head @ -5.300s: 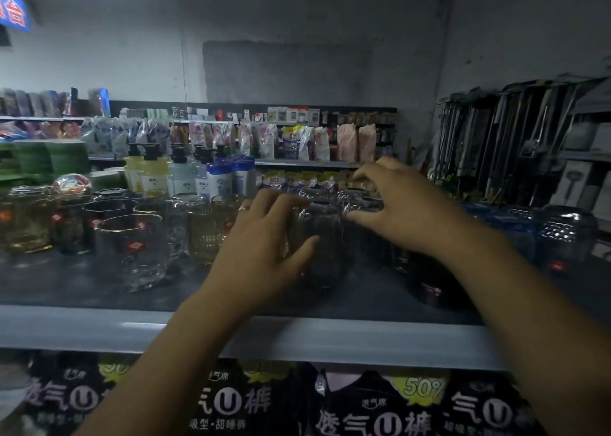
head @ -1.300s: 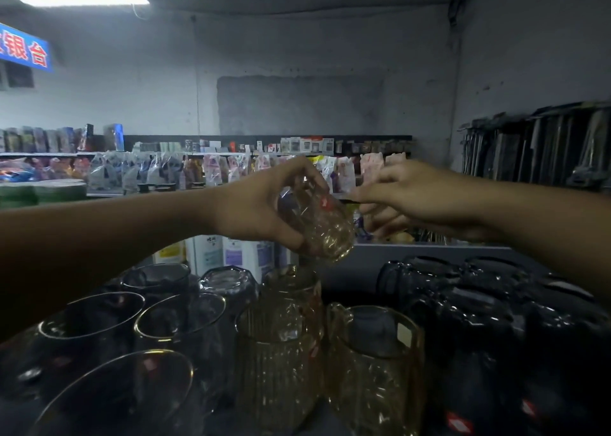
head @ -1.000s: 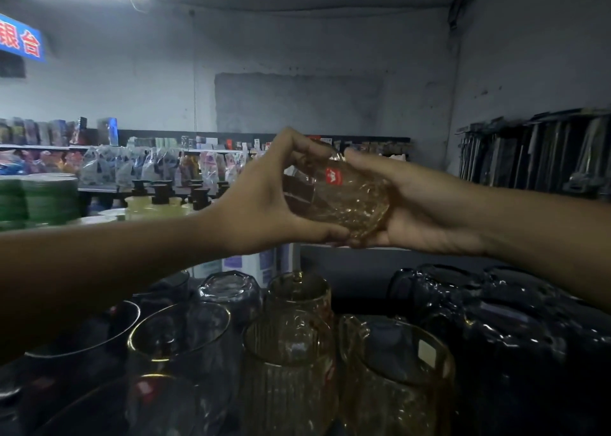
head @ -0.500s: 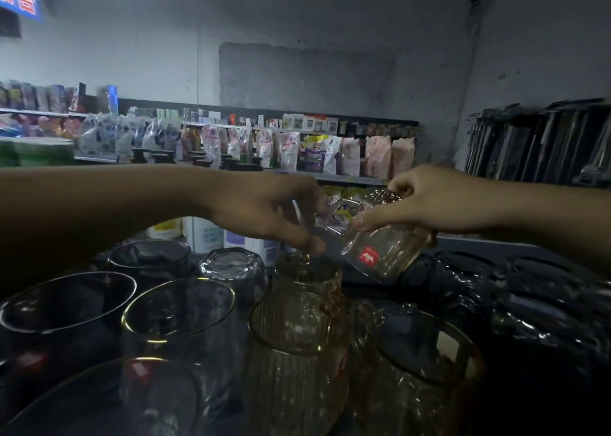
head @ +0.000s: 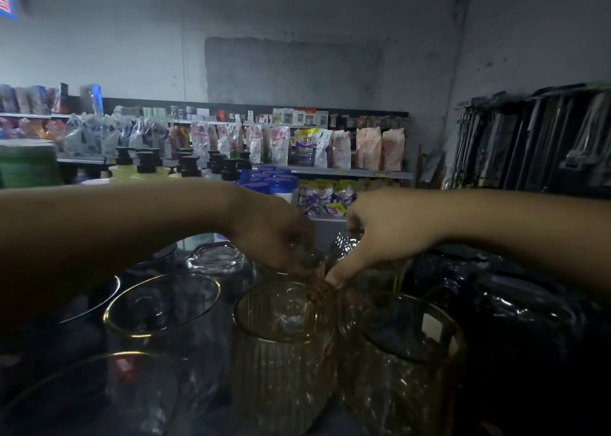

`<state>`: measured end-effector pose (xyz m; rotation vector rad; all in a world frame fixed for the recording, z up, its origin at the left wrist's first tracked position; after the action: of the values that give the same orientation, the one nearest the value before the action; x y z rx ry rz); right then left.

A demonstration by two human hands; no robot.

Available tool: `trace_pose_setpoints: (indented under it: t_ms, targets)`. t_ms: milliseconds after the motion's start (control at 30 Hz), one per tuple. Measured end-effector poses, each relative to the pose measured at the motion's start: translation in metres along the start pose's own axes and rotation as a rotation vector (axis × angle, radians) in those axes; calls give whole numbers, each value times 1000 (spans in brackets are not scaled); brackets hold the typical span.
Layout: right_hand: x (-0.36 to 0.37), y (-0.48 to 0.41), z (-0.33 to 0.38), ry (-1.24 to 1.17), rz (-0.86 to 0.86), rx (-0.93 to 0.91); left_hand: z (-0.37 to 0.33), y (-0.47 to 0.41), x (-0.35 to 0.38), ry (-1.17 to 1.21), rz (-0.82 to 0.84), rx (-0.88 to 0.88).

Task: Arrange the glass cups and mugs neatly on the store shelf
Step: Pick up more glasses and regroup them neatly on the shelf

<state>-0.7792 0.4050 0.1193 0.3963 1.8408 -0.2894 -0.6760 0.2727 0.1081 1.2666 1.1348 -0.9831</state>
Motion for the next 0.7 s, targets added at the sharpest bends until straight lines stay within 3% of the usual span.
trace_pose_setpoints:
  t_ms: [100, 300, 700]
  targets:
    - [11, -4, 5, 12, 60, -9, 3, -1, -1, -21, 57, -63]
    - [17, -7, 12, 71, 130, -49, 6, -10, -1, -22, 80, -17]
    - [-5, 5, -1, -88, 219, -117, 25, -27, 4, 81, -21, 91]
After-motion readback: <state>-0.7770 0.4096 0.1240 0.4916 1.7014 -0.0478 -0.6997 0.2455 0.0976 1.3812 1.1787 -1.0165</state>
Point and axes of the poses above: each hand's wrist, its own y-axis away from the middle knuckle, its own x-axis out of the palm, z = x × y, the point moved 2 cm from there along -y, towards the middle knuckle, and after that the axes turned 9 degrees about y, right-handed, at the moved point
